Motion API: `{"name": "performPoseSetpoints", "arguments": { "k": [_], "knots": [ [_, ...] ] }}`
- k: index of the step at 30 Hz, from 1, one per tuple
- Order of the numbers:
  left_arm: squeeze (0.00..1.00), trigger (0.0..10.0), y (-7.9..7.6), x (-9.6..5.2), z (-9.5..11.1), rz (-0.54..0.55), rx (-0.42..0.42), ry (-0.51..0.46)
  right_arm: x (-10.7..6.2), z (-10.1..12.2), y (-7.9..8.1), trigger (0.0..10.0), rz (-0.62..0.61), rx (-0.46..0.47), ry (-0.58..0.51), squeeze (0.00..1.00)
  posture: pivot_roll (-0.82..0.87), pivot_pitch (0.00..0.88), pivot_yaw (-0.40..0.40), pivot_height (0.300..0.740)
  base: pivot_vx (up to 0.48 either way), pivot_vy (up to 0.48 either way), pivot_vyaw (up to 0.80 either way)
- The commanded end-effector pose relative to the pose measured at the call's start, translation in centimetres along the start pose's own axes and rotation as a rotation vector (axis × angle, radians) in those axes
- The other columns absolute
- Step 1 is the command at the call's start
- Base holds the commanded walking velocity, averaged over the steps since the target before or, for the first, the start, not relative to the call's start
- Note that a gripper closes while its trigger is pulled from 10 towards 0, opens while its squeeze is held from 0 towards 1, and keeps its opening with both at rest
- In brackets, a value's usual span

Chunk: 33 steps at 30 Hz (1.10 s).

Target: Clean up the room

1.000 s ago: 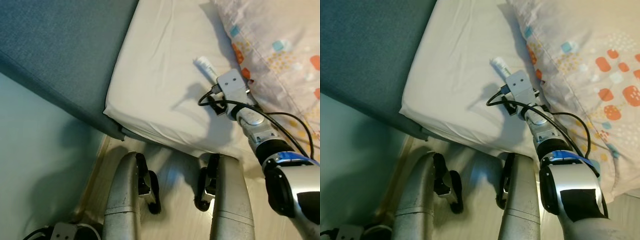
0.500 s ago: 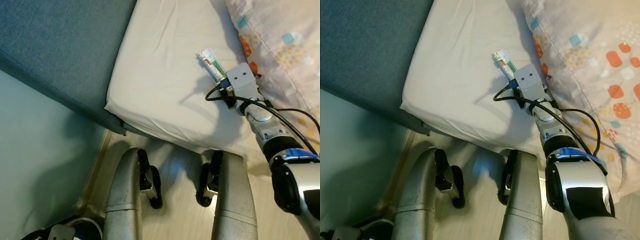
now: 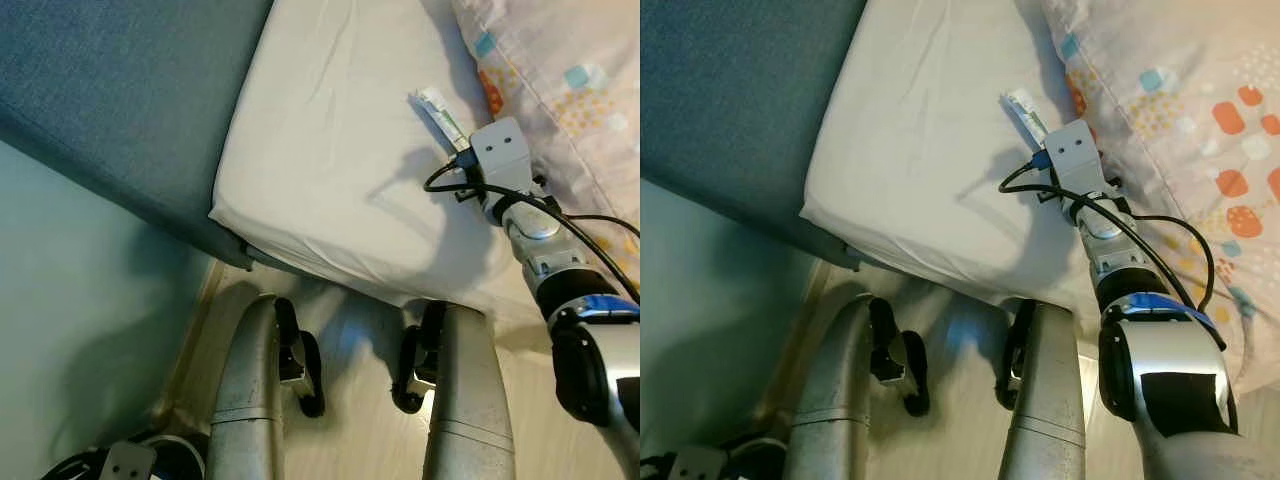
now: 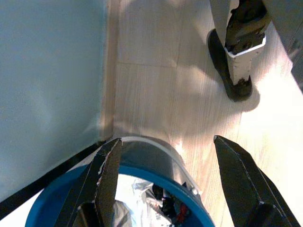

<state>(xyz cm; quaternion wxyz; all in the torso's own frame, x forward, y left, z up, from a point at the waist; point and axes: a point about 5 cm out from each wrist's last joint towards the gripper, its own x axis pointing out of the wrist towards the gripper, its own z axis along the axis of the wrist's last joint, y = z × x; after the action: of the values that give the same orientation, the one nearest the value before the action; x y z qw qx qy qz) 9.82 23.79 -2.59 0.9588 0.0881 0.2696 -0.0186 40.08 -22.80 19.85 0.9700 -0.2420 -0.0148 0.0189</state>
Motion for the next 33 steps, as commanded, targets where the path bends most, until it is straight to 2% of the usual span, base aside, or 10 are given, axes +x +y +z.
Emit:
{"name": "performPoseSetpoints", "arguments": {
  "k": [1, 4, 9, 16, 21, 26, 27, 29, 31, 33],
  "knots": [
    [0.0, 10.0, 0.0, -1.0, -1.5, -0.002, 0.001, 0.078, -0.2, -0.8, 0.5, 0.0, 0.015, 0.022, 0.02, 0.0, 0.24, 0.48, 0.204, 0.585, 0.0, 0.0, 0.0],
    [0.0, 10.0, -0.2, -0.9, -1.5, -0.003, -0.001, 0.079, -0.1, -0.4, 0.5, 0.0, 0.02, 0.038, 0.003, 0.0, 0.23, 0.472, 0.198, 0.585, 0.0, 0.0, 0.0],
    [0.0, 10.0, -0.7, 0.3, -1.1, -0.001, -0.013, 0.071, 0.6, 2.7, 1.1, 0.0, 0.1, 0.251, -0.158, 0.0, 0.21, 0.443, 0.176, 0.585, 0.0, 0.0, 0.0],
    [0.0, 10.0, -1.0, 1.2, -0.9, -0.001, -0.022, 0.071, 0.8, 4.2, 2.7, 0.0, 0.226, 0.366, -0.253, 0.0, 0.19, 0.425, 0.161, 0.585, 0.0, 0.0, 0.0],
    [0.0, 10.0, -1.4, 2.8, -0.7, 0.002, -0.033, 0.075, 0.5, 4.8, 5.8, 0.0, 0.395, 0.462, -0.325, 0.0, 0.16, 0.38, 0.136, 0.585, 0.0, 0.0, 0.0],
    [0.0, 10.0, -1.1, 4.2, -0.3, 0.037, -0.066, 0.067, 0.1, 5.1, 8.4, 0.0, 0.51, 0.709, -0.38, 0.0, 0.13, 0.328, 0.105, 0.585, 0.0, 0.0, 0.0],
    [0.0, 10.0, -1.0, 4.9, 0.4, 0.051, -0.076, 0.045, -0.4, 4.9, 10.0, 0.0, 0.565, 0.74, -0.383, 0.0, 0.11, 0.299, 0.093, 0.585, 0.0, 0.0, 0.0],
    [0.0, 10.0, -1.0, 4.9, 0.4, 0.051, -0.076, 0.045, -0.4, 4.9, 10.0, 0.0, 0.565, 0.74, -0.383, 0.0, 0.11, 0.299, 0.093, 0.585, 0.0, 0.0, 0.0],
    [0.0, 10.0, -0.5, 6.7, 2.3, 0.081, -0.099, -0.01, -1.7, 3.9, 13.4, 0.0, 0.654, 0.793, -0.349, 0.0, 0.08, 0.253, 0.076, 0.585, 0.0, 0.0, 0.0],
    [0.0, 10.0, -0.5, 6.7, 2.3, 0.081, -0.099, -0.01, -1.7, 3.9, 13.4, 0.0, 0.654, 0.793, -0.349, 0.0, 0.08, 0.253, 0.076, 0.585, 0.0, 0.0, 0.0]
  ]
}}
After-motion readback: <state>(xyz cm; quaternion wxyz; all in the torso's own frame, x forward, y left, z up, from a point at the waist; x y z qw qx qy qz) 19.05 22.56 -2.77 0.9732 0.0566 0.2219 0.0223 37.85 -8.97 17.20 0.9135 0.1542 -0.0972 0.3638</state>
